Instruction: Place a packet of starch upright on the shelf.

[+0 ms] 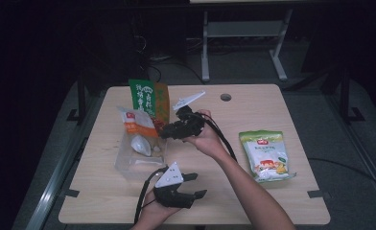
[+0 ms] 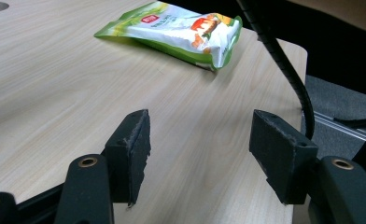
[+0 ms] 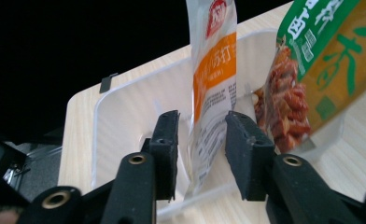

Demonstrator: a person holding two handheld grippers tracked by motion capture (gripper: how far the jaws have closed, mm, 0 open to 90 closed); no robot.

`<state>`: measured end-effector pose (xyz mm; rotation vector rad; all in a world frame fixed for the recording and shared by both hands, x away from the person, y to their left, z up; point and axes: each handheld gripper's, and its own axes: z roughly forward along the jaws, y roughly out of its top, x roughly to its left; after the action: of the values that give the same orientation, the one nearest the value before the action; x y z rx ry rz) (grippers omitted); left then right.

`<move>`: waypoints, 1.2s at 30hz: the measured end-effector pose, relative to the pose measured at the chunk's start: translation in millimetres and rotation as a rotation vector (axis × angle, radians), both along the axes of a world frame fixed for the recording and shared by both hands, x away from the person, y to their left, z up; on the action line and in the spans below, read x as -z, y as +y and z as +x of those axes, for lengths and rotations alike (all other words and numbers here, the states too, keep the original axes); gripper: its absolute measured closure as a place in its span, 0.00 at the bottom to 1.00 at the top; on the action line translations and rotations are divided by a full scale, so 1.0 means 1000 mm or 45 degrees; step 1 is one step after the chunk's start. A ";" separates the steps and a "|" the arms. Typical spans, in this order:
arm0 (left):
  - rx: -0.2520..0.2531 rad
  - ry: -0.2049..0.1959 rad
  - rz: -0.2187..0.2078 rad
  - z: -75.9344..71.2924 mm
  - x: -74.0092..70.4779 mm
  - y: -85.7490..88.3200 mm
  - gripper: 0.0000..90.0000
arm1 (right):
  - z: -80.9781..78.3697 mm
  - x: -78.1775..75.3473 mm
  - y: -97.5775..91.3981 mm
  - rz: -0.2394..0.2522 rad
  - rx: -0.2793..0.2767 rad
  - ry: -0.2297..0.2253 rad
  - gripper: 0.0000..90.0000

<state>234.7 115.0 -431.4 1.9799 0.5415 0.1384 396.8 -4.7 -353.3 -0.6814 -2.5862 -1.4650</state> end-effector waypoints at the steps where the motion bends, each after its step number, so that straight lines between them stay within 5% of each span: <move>1: -0.003 0.006 -0.002 0.000 0.000 0.000 0.42 | -0.001 0.000 -0.004 -0.007 -0.004 -0.008 0.68; 13: 0.011 -0.013 0.033 0.002 0.001 -0.001 0.41 | -0.012 0.000 -0.054 -0.014 0.045 0.015 0.62; 36: -0.007 -0.006 0.018 0.005 0.001 0.000 0.41 | -0.027 0.017 -0.138 -0.043 0.203 0.095 0.52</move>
<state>239.3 114.6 -432.6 1.9917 0.5447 0.1508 370.2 -142.4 -370.6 -0.9478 -2.5580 -1.4105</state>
